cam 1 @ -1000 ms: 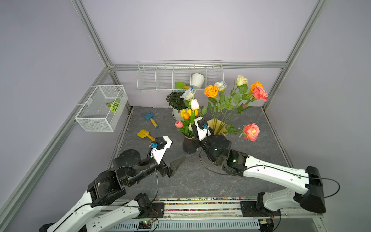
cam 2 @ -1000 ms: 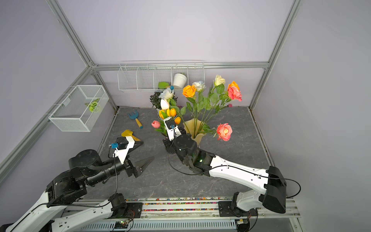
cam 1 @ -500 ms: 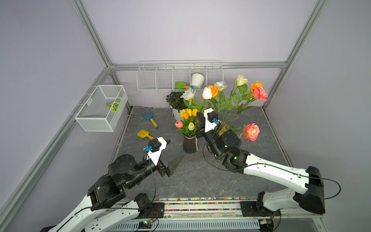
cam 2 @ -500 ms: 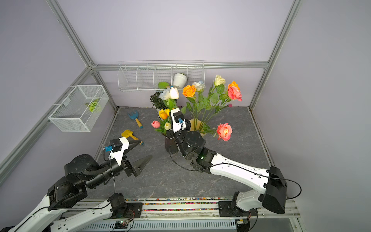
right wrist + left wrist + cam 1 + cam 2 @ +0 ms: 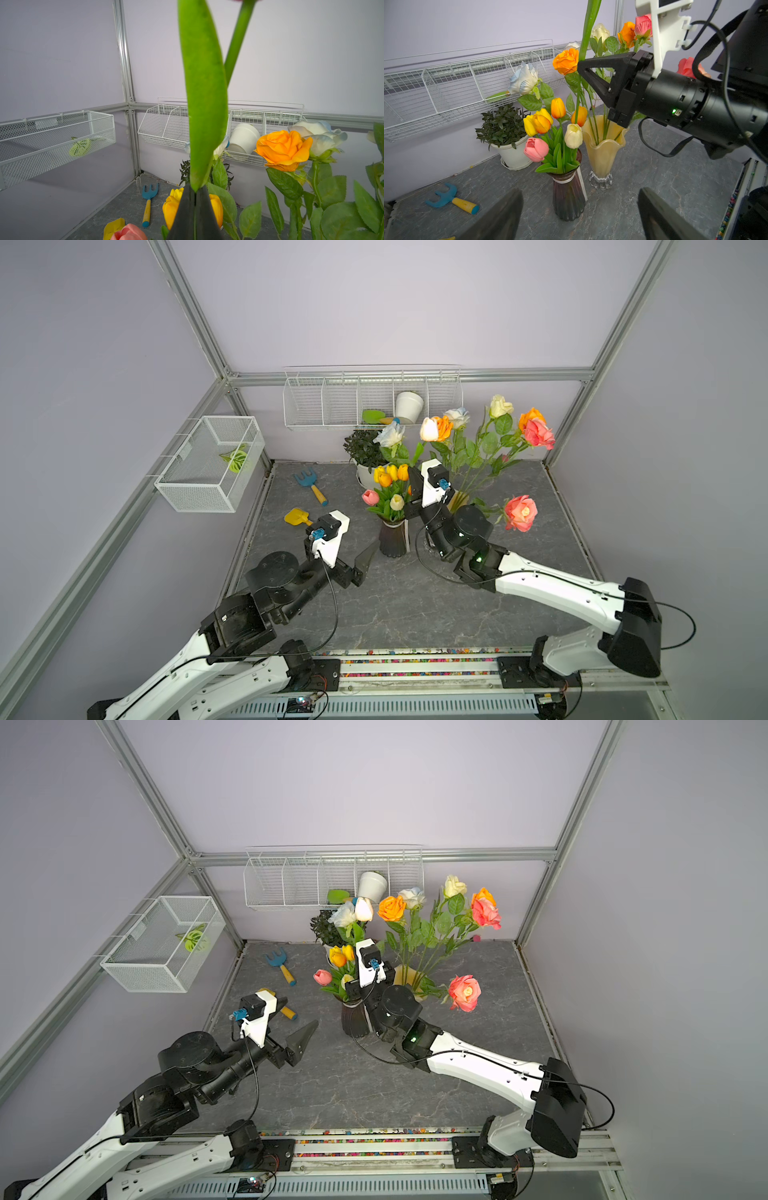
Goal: Arrange the flowers in different vases according to their variety
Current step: Insert the flower into the vase.
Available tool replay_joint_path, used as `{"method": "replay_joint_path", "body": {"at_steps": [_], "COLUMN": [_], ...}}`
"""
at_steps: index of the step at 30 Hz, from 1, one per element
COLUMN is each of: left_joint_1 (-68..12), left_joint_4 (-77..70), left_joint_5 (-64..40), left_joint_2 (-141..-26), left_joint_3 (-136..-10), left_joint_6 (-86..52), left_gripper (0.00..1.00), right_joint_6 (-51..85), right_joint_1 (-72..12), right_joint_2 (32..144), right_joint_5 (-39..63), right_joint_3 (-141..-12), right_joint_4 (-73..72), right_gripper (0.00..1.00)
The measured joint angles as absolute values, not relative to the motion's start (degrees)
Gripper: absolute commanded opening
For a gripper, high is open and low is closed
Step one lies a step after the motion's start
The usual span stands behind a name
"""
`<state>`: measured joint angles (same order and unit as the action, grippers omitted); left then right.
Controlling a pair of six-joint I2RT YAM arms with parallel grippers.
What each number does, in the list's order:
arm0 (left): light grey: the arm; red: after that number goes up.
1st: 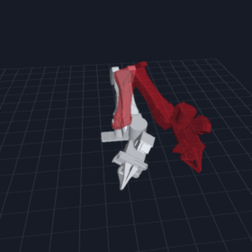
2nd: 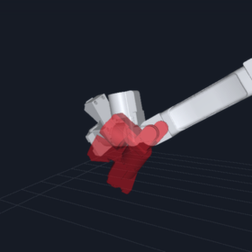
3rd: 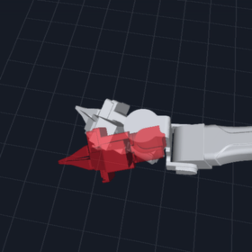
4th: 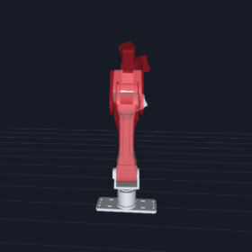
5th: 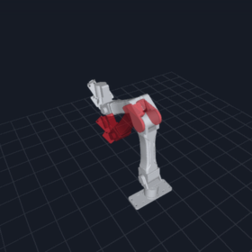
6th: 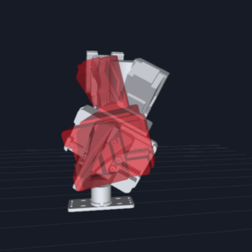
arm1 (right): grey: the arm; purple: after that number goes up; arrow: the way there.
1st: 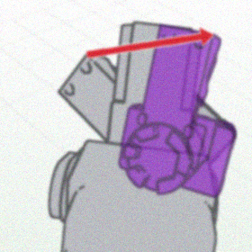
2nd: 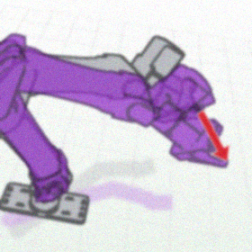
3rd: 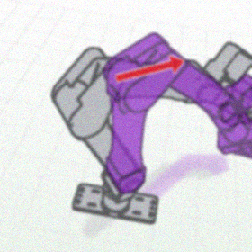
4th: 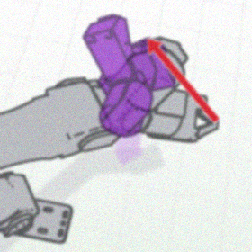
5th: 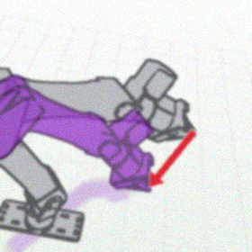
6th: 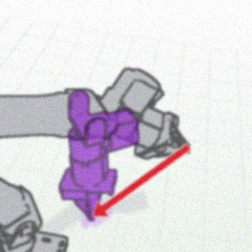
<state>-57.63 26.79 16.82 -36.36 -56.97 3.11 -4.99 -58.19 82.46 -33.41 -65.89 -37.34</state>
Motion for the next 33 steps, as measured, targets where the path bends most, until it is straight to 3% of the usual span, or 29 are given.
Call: {"method": "replay_joint_path", "body": {"at_steps": [22,24,27,30,32,33], "left_joint_1": [-57.63,-57.63,-57.63,-57.63,-57.63,-57.63], "left_joint_4": [25.74,25.74,25.74,25.74,25.74,25.74], "left_joint_5": [17.15,17.15,17.12,17.1,17.08,17.06], "left_joint_2": [-34.0,-34.0,-34.0,-34.0,-34.0,-34.0], "left_joint_3": [-55.51,-55.48,-55.48,-55.48,-55.48,-55.48], "left_joint_6": [3.16,3.18,3.16,3.18,3.16,3.16], "left_gripper": [0.91,0.91,0.91,0.91,0.91,0.91], "right_joint_6": [-5.19,-4.99,-4.19,-2.98,-1.69,-1.08], "right_joint_1": [-58.19,-58.19,-58.15,-58.15,-58.15,-58.15], "right_joint_2": [87.09,87.07,86.85,85.69,84.38,83.26], "right_joint_5": [-33.65,-34.06,-34.5,-34.48,-34.24,-34.09], "right_joint_3": [-59.22,-58.81,-58.76,-58.76,-58.72,-58.57], "right_joint_4": [-45.74,-45.56,-43.2,-38.52,-35.27,-33.06], "right_gripper": [0.0,0.15,0.5,0.76,0.98,0.99]}}
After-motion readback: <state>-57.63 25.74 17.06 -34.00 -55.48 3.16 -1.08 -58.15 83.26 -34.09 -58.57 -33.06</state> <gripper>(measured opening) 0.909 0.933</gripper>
